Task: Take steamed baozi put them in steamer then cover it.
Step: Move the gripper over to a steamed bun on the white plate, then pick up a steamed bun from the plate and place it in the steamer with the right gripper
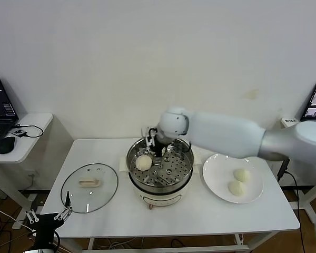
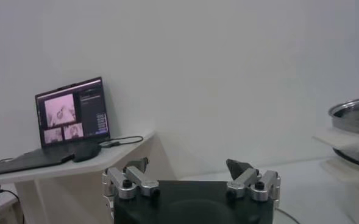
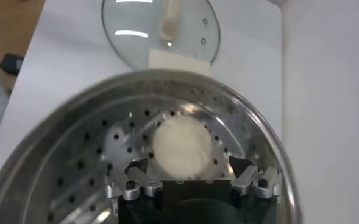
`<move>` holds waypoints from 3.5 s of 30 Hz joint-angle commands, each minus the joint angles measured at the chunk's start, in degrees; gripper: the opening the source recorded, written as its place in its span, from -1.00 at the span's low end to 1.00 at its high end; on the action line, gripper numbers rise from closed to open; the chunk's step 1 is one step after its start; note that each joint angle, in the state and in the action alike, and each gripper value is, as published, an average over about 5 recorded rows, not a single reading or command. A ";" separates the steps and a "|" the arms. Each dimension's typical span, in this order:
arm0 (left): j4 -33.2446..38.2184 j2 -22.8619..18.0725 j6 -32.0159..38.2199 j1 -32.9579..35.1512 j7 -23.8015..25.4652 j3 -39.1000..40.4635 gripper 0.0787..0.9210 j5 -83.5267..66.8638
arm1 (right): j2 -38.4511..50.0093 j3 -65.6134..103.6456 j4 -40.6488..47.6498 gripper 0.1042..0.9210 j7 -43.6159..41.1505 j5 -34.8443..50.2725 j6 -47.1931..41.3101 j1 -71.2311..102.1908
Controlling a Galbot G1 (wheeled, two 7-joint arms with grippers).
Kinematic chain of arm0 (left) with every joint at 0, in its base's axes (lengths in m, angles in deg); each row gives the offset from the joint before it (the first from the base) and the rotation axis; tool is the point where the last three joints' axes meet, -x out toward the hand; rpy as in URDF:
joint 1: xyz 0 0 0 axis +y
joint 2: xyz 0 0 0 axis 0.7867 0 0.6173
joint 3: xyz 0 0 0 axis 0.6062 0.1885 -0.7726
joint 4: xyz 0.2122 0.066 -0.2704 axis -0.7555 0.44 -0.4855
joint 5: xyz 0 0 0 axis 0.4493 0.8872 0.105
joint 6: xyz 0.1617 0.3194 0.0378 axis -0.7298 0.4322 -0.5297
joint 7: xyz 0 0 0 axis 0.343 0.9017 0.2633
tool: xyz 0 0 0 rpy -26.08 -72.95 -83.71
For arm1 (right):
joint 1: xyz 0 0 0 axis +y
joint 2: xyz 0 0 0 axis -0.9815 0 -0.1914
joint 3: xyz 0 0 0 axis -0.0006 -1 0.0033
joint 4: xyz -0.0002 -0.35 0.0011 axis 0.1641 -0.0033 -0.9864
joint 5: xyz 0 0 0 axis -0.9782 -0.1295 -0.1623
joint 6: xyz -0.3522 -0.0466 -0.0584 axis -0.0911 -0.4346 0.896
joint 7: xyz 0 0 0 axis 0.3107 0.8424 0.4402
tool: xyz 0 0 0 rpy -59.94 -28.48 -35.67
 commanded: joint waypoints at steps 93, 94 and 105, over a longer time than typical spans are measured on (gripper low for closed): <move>-0.11 0.20 -0.69 -0.64 0.19 0.33 0.77 1.03 | 30.88 16.83 -1.61 0.15 -9.13 -22.28 14.01 13.82; -0.08 0.24 -0.69 -0.70 0.19 0.40 0.77 1.02 | 30.31 15.04 -1.86 0.15 -9.09 -21.05 13.80 11.04; 0.04 0.56 -0.73 -1.34 0.21 0.58 0.77 0.66 | 17.16 3.30 -4.25 0.16 -6.92 -10.50 11.43 -8.72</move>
